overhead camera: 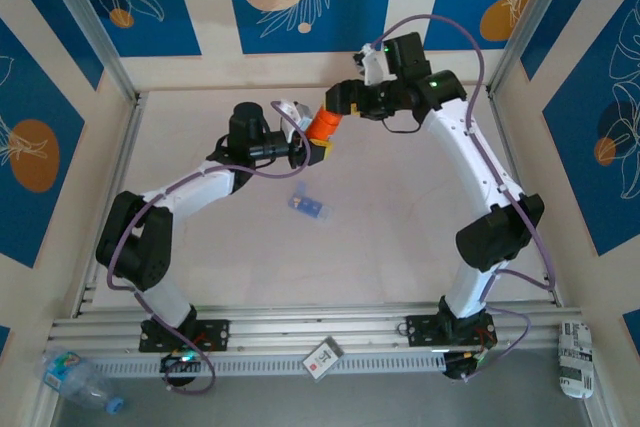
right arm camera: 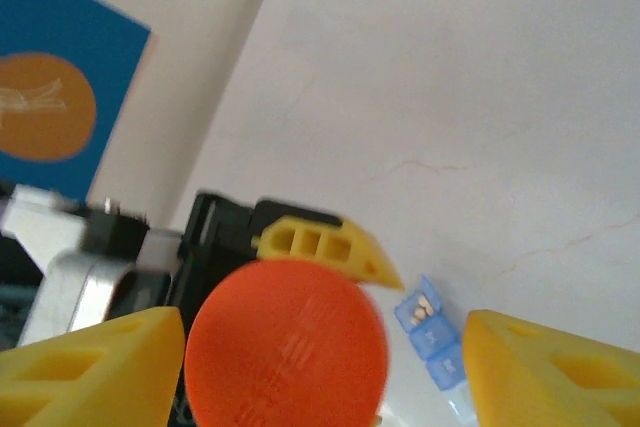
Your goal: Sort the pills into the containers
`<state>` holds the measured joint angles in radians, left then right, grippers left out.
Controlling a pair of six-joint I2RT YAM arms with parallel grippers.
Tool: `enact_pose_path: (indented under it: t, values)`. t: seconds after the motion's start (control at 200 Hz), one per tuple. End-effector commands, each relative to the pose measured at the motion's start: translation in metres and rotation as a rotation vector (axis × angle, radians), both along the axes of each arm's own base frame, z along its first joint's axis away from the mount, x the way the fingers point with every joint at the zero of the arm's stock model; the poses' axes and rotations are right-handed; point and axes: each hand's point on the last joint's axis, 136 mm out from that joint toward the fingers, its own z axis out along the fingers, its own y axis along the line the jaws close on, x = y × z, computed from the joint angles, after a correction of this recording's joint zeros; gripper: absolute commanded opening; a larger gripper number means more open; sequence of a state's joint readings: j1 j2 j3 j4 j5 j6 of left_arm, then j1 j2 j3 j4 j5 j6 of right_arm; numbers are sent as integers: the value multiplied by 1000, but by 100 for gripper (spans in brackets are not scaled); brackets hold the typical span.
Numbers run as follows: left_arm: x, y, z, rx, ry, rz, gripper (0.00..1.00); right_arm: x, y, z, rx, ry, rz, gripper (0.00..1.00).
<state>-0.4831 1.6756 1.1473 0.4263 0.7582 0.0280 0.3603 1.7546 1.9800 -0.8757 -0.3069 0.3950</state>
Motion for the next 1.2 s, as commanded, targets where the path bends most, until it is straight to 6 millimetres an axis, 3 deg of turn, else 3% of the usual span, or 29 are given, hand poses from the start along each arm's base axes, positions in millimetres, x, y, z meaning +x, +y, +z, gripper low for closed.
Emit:
enact_pose_path:
  t: [0.0,0.09,0.26,0.46,0.915,1.195]
  values:
    - [-13,-6,37,-64,-92,-71,0,-9,-10,33,59,-53,28,84]
    - [-15,-6,37,-68,-85,-86,0,-15,-15,41,60,-90,48,88]
    - [-23,-8,40,-82,-56,-155,0,-24,-19,51,39,-213,159,87]
    - [-30,-8,42,-80,-3,-228,0,-37,-15,48,-27,-314,328,82]
    - [-33,-9,41,-75,24,-253,0,-37,1,31,-56,-269,391,80]
    - [-34,-9,41,-75,25,-257,0,-41,12,22,-59,-239,422,63]
